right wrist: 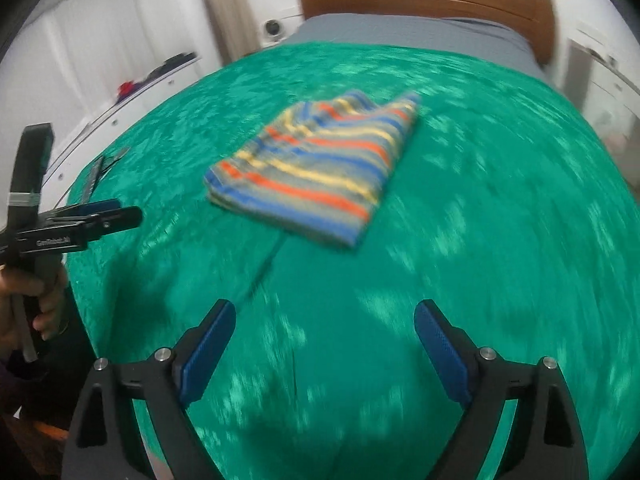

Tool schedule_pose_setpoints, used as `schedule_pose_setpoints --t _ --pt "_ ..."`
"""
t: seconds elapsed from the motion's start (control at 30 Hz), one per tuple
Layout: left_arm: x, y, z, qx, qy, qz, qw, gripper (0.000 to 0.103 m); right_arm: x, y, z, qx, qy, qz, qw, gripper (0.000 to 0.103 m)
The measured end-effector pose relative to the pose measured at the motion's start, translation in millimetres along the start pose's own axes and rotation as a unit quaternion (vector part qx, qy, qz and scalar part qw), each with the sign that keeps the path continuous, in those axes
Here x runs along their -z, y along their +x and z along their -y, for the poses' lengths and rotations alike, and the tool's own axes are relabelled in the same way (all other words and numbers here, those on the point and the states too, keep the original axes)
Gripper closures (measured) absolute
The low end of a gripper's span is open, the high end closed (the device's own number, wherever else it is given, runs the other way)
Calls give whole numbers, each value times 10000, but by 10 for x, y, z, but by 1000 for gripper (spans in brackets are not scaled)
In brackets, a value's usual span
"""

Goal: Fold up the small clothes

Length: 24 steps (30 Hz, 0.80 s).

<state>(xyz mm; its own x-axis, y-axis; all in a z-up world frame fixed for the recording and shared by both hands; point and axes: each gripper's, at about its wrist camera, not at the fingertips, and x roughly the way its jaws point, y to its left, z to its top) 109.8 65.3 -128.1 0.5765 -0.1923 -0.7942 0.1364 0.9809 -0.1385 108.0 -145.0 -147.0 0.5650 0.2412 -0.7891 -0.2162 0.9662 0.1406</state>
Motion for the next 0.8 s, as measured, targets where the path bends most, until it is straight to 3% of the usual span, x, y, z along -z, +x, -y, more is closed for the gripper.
schedule_pose_setpoints --t 0.1,0.3,0.4,0.53,0.8 --pt "177 154 98 16 54 -147 9999 4 286 -75 33 384 191 35 9991 11" --pt "502 431 271 -100 432 -391 9982 3 687 -101 69 644 488 174 9966 10" --pt "564 418 303 -148 493 -286 9983 1 827 -20 75 767 480 75 9959 8" --pt "584 440 324 -163 515 -366 9979 1 904 45 38 850 428 64 9954 1" --pt "599 443 324 -165 572 -454 9972 0 903 111 20 942 391 -68 9948 0"
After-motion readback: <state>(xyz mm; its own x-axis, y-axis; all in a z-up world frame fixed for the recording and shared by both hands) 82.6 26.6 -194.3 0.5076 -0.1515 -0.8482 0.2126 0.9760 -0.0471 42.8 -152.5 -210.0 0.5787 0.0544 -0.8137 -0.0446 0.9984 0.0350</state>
